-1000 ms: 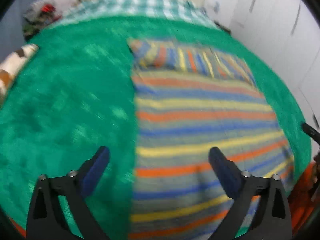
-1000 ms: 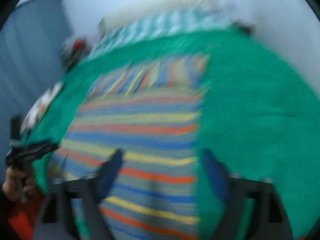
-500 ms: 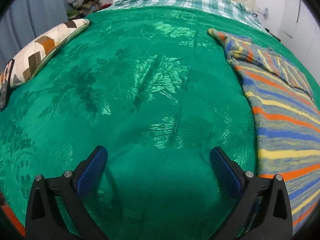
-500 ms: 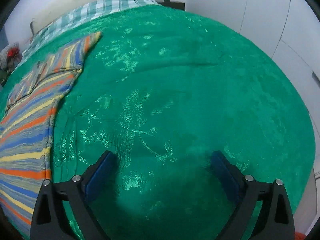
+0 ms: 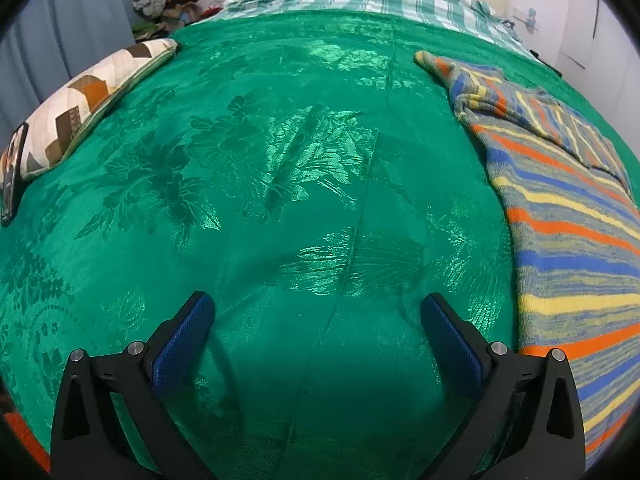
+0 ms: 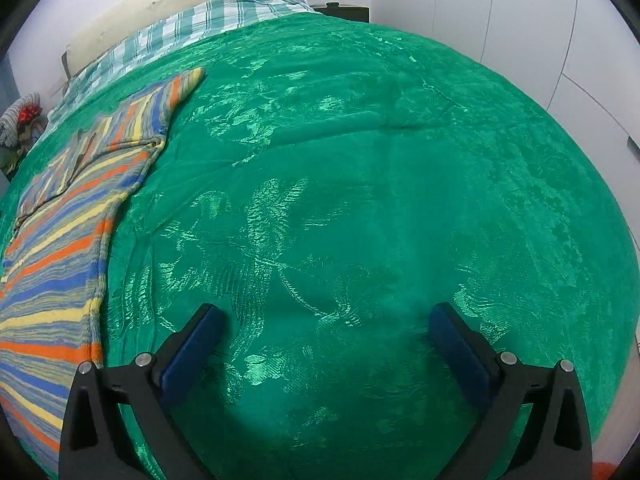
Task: Fold small clothes
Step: 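Open the right gripper and withdraw both tools from the folded strip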
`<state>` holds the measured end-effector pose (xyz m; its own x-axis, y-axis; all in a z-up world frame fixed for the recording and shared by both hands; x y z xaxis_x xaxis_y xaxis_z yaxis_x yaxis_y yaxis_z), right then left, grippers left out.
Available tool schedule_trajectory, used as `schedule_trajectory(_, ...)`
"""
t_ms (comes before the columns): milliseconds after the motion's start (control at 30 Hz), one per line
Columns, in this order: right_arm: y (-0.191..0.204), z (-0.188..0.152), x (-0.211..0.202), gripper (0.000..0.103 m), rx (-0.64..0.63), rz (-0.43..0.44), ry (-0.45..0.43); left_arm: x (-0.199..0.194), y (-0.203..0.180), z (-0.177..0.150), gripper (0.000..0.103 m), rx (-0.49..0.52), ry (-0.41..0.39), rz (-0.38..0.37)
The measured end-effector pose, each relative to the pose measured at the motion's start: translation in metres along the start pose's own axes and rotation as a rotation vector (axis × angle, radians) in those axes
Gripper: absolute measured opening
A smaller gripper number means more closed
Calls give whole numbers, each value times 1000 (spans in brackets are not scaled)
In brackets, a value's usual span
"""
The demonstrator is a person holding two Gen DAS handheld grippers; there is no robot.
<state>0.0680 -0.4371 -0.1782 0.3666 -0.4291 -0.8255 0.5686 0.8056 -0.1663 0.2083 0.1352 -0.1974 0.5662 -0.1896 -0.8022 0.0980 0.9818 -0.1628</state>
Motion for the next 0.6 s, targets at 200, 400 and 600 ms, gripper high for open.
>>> schedule_trajectory(200, 3, 0, 1, 103, -5, -8, 1, 1, -1, 0, 103, 4, 7, 7)
schedule_trajectory(400, 4, 0, 2, 103, -8, -13, 4, 1, -1, 0, 103, 2, 11, 10)
schedule_trajectory(600, 4, 0, 2, 103, 1, -15, 5, 1, -2, -1, 103, 2, -7, 23)
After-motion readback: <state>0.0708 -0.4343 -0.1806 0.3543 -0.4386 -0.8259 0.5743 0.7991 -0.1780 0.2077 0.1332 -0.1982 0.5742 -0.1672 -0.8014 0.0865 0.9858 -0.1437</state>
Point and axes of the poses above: each gripper's, at about its wrist camera, not at the fingertips, and x roughly the way its jaws point, y to its left, z to its top, the point moved 6 cm from there along x, roughly the way its jaws point, and after that the axes turned 13 degrees about -z, right-handed, at the moved point
